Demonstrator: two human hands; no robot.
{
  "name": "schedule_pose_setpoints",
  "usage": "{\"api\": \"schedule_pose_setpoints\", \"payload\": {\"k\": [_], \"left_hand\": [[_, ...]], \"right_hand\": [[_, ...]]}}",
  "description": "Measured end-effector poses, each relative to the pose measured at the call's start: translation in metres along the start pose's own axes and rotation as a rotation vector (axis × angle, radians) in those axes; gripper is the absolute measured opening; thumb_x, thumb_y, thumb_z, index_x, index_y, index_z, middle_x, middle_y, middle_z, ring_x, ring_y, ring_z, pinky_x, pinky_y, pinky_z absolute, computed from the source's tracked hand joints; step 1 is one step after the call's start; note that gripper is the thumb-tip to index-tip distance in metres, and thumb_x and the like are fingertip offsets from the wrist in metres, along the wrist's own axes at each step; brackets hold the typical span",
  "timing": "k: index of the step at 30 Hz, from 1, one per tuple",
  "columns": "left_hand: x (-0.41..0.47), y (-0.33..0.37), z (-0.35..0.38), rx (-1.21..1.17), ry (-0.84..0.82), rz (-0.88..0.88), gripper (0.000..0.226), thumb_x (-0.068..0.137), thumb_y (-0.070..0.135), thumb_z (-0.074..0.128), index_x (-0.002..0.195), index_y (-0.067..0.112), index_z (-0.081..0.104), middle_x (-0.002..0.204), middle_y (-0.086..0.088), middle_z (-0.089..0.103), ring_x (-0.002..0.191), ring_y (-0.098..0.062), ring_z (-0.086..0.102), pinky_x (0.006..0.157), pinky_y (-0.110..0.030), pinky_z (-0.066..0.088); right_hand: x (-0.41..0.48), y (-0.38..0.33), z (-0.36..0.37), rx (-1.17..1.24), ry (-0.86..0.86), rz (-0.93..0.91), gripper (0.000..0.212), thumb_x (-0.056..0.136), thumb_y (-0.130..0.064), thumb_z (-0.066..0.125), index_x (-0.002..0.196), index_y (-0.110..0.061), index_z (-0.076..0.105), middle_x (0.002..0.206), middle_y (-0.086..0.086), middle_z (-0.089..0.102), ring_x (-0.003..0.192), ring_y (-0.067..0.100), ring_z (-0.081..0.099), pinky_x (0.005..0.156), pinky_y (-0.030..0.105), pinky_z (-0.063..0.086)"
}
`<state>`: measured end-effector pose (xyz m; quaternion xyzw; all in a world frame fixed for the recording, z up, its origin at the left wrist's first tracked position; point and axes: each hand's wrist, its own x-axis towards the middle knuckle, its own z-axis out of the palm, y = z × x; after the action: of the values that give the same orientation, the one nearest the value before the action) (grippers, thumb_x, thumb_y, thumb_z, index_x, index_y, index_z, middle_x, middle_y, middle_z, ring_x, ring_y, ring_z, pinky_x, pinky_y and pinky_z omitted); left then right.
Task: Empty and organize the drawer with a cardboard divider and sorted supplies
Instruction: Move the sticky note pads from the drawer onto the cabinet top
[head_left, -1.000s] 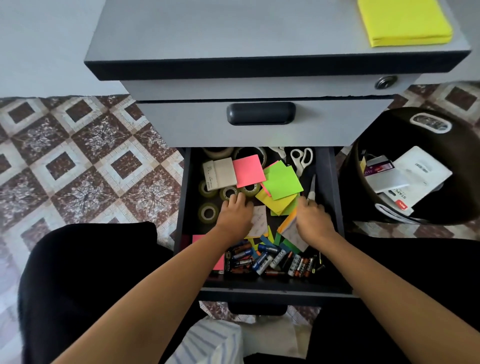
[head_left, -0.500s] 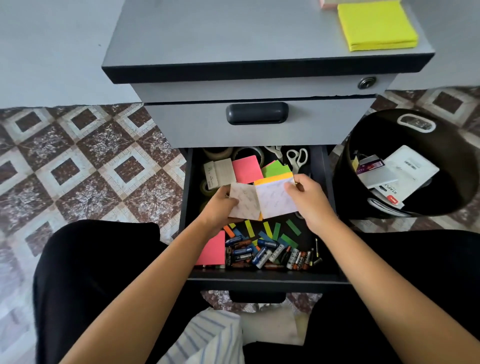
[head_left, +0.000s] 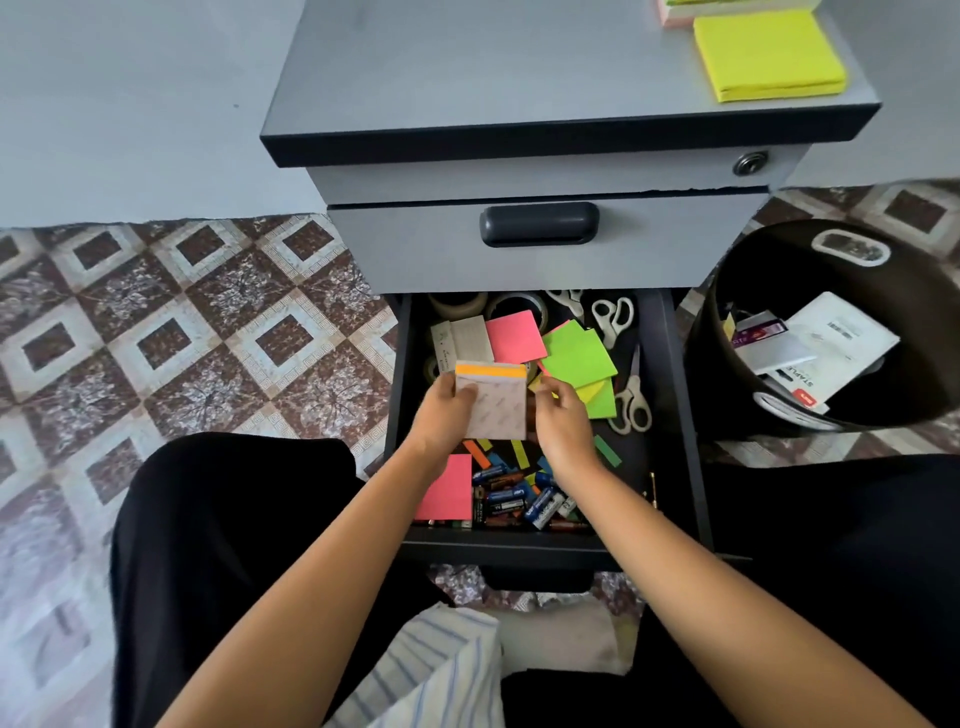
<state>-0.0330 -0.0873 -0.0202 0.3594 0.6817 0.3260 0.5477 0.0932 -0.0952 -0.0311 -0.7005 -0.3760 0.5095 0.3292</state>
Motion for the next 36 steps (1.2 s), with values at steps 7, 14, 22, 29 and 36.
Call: {"api": "schedule_pose_setpoints", "payload": {"k": [7,14,22,29,36], "left_hand": [[0.009,0.003,-0.047,-0.073,0.155,0.02,0.01,0.098,0.014,0.041,0.104,0.014,0.049,0.109,-0.013,0.058,0.1,-0.027,0.058,0.089,-0.046,0.049],[0.009,-0.001,-0.057,-0.148,0.169,-0.006,0.011,0.097,0.014,0.041,0.106,0.011,0.048,0.104,-0.01,0.058,0.097,-0.025,0.059,0.087,-0.045,0.05],[0.011,0.001,-0.048,-0.171,0.126,-0.032,0.014,0.097,0.014,0.042,0.11,0.012,0.049,0.118,-0.017,0.057,0.109,-0.03,0.058,0.095,-0.052,0.048],[0.01,-0.002,-0.031,-0.15,0.12,-0.048,0.014,0.098,0.016,0.04,0.111,0.014,0.047,0.111,-0.011,0.057,0.106,-0.029,0.057,0.096,-0.053,0.047],[0.005,-0.002,-0.009,-0.234,0.06,-0.094,0.02,0.097,0.011,0.037,0.11,0.009,0.051,0.106,-0.014,0.062,0.097,-0.028,0.061,0.091,-0.049,0.049]], "right_hand": [[0.006,0.03,0.038,-0.87,-0.471,-0.258,0.048,0.092,-0.035,0.054,0.136,-0.015,0.047,0.13,0.015,0.047,0.122,0.035,0.044,0.097,0.04,0.041],[-0.006,0.036,0.058,-1.178,-0.534,-0.419,0.046,0.088,-0.025,0.058,0.13,-0.012,0.045,0.13,0.016,0.039,0.121,0.037,0.037,0.099,0.043,0.036],[-0.004,0.018,0.017,-0.6,-0.498,-0.124,0.027,0.088,-0.007,0.056,0.115,-0.011,0.056,0.093,0.003,0.059,0.071,0.014,0.053,0.054,0.02,0.041],[0.004,0.0,-0.067,0.023,-0.29,0.16,0.029,0.092,0.0,0.05,0.12,-0.004,0.055,0.101,0.008,0.062,0.079,0.019,0.056,0.061,0.025,0.047],[-0.008,-0.023,-0.063,0.229,-0.268,0.113,0.022,0.092,0.0,0.05,0.111,-0.01,0.057,0.093,0.009,0.061,0.07,0.014,0.051,0.056,0.023,0.042]]}}
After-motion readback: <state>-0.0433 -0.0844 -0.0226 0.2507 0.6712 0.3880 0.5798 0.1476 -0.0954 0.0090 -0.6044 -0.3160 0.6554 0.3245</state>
